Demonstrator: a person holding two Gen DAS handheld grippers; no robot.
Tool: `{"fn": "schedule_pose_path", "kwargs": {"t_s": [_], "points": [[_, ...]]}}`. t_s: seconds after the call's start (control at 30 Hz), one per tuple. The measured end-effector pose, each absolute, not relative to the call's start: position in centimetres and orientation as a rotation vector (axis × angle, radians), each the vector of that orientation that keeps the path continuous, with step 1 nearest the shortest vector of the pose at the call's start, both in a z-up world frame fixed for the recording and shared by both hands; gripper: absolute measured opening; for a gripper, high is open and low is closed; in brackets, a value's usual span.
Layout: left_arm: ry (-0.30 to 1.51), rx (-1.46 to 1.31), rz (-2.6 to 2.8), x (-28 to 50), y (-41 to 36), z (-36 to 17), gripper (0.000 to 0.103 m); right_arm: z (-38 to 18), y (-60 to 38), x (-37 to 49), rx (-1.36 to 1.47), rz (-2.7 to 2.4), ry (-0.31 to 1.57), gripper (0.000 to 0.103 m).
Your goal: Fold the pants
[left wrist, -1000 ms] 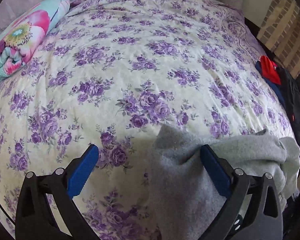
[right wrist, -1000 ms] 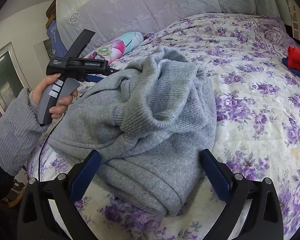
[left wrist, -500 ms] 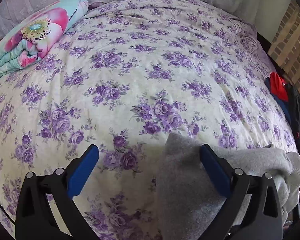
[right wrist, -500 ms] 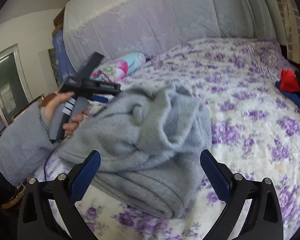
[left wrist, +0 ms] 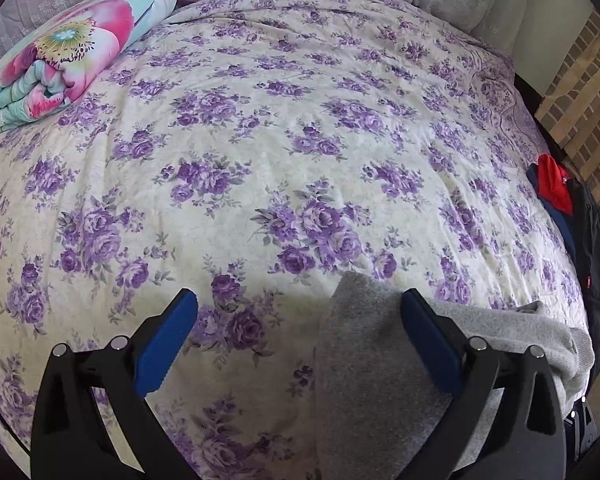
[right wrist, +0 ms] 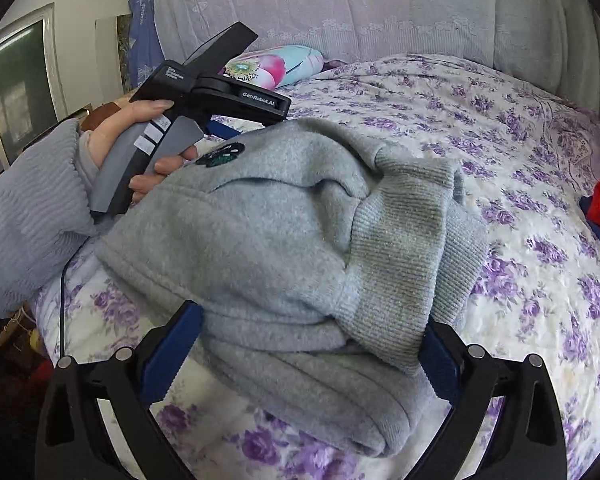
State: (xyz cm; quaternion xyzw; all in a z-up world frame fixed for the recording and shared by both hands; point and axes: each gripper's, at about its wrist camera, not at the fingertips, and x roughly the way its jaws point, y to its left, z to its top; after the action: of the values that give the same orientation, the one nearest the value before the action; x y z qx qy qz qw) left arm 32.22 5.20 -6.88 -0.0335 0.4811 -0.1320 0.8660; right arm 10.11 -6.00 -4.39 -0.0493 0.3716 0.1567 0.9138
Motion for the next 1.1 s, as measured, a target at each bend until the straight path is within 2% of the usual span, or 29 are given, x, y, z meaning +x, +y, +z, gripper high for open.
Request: {"fn": "schedule_pose_path", "kwargs": {"t_s": [0.1,0.27,0.37,0.47,0.7,0.9,1.1], "points": [[1.003,-0.087,-0.259,32.2,5.2,-7.2,0.099,-3.7,-5.7,9.4,-0.138,0.306,0.731,0.099],[1.003,-0.077,-0.253,32.0,5.6,-6.8,0.099,1.4,-6.3,7.4,-0.083,0.322,0.519,0.099],[0.998,-0.078,-0.243,31.9,5.5,-6.8,0.099,0.6,-5.2,9.5,-0.084,0.363,0.583,0.099],[1.001,-0.095,-0.251,31.9,5.7,-6.9,0.099,-3.5,-4.0,11.2,-0.134,0.370,0.752,0.099],[0.967,-0.094,-0.240,30.8,5.5,-6.3,0.099,-4.0,-4.3,8.8,-0.178,0.388,0.682,0.099],[0.833,-0.031,-0.200,24.4,6.4,-3.4,0.098,-1.3,-8.8,6.8,-0.007,0.404,0.542,0.099],[0.855,-0.116,-0.276,18.0,6.7,-4.4,0.098,-3.6,-14.6,10.1,0.319,0.351,0.718,0.099]]}}
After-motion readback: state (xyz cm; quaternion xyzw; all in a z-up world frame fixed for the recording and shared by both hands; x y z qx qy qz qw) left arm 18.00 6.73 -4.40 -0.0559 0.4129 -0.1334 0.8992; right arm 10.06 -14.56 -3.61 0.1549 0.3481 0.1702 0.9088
